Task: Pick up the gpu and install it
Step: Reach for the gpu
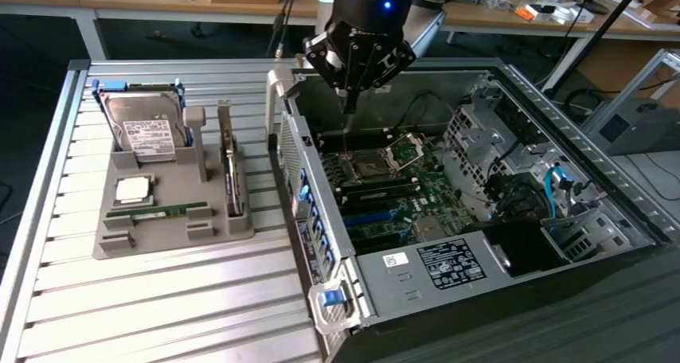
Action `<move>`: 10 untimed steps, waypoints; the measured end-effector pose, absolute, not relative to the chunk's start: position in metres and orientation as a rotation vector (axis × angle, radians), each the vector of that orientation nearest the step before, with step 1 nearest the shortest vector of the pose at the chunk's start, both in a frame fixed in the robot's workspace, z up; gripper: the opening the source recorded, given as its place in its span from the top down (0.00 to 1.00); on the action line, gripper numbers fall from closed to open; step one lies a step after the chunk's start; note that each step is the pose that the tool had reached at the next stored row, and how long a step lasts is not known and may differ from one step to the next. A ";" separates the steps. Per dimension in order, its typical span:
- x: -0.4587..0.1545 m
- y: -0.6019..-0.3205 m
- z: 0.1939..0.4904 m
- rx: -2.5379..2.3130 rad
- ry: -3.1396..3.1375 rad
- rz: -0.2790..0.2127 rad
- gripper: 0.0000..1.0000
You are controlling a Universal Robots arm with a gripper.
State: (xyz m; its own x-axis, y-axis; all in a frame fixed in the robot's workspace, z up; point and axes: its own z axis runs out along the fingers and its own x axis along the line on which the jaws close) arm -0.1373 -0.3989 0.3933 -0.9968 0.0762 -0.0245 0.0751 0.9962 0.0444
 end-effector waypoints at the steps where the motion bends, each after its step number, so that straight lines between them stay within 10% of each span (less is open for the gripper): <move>1: -0.138 -0.399 0.393 0.118 3.112 0.068 0.89; 10: -0.144 -0.399 0.393 0.118 3.112 0.068 0.89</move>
State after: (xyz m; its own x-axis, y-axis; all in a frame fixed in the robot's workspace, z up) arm -0.1439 -0.3989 0.3933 -0.9968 0.0762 -0.0245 0.0751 0.9962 0.0444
